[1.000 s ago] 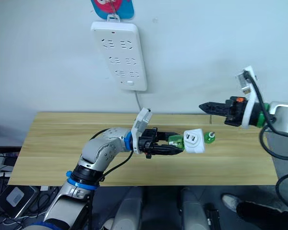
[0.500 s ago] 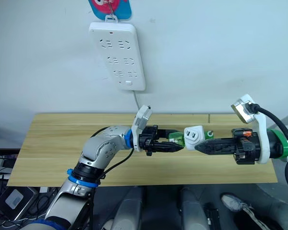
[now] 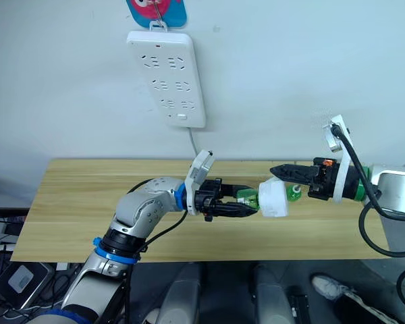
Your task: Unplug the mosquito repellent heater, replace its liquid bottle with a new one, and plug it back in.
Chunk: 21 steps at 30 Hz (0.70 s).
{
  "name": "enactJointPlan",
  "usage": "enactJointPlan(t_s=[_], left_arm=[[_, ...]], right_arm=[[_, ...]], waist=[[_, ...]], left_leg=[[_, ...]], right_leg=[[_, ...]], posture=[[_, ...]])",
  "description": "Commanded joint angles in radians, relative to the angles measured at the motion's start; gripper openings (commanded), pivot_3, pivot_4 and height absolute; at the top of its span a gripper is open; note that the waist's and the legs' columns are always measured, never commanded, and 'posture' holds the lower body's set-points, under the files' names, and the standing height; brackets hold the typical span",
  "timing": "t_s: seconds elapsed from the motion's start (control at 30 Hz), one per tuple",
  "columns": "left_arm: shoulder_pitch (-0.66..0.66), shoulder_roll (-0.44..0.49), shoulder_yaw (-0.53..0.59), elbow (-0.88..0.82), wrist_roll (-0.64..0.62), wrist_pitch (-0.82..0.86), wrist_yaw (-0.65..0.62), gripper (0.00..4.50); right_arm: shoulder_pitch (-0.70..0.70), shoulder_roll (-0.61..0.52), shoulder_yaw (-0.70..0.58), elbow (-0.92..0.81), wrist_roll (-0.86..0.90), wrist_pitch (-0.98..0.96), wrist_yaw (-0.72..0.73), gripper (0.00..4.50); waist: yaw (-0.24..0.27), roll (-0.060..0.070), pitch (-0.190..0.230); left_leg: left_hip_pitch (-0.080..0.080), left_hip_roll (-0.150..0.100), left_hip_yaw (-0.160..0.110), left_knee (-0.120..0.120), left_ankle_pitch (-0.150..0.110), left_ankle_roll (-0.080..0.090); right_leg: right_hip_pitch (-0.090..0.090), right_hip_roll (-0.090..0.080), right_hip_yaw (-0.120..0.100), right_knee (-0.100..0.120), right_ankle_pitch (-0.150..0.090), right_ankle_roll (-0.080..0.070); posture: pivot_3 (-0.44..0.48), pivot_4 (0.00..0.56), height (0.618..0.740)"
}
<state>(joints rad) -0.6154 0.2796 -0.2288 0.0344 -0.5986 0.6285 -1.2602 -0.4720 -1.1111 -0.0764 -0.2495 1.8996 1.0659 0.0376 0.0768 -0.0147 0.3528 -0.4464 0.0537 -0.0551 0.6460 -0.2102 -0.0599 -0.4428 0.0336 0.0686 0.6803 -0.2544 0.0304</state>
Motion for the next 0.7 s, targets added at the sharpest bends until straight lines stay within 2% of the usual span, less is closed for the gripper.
enactJointPlan(t_s=[0.03,0.27,0.7], left_arm=[[0.009,0.004,0.002,-0.064,-0.043,0.014,-0.031,2.25],[-0.015,-0.010,0.030,-0.038,-0.062,0.029,-0.005,2.25],[-0.025,-0.033,0.036,0.000,-0.026,-0.005,0.035,2.25]], right_arm=[[-0.006,0.008,-0.008,-0.009,-0.061,0.014,0.006,0.02],[0.049,0.017,-0.018,-0.030,-0.140,0.070,0.088,0.02],[0.171,-0.066,-0.052,-0.150,0.071,0.099,0.167,0.02]], waist=[[0.000,0.000,0.000],[0.000,0.000,0.000],[0.000,0.000,0.000]], left_leg=[[0.000,0.000,0.000,0.000,0.000,0.000],[0.000,0.000,0.000,0.000,0.000,0.000],[0.000,0.000,-0.001,0.000,0.000,0.000]], right_leg=[[0.000,0.000,0.000,0.000,0.000,0.000],[0.000,0.000,0.000,0.000,0.000,0.000],[0.001,0.000,0.000,0.000,-0.001,0.001]], posture=[[0.206,0.329,0.740],[0.211,0.332,0.740],[0.208,0.336,0.740]])
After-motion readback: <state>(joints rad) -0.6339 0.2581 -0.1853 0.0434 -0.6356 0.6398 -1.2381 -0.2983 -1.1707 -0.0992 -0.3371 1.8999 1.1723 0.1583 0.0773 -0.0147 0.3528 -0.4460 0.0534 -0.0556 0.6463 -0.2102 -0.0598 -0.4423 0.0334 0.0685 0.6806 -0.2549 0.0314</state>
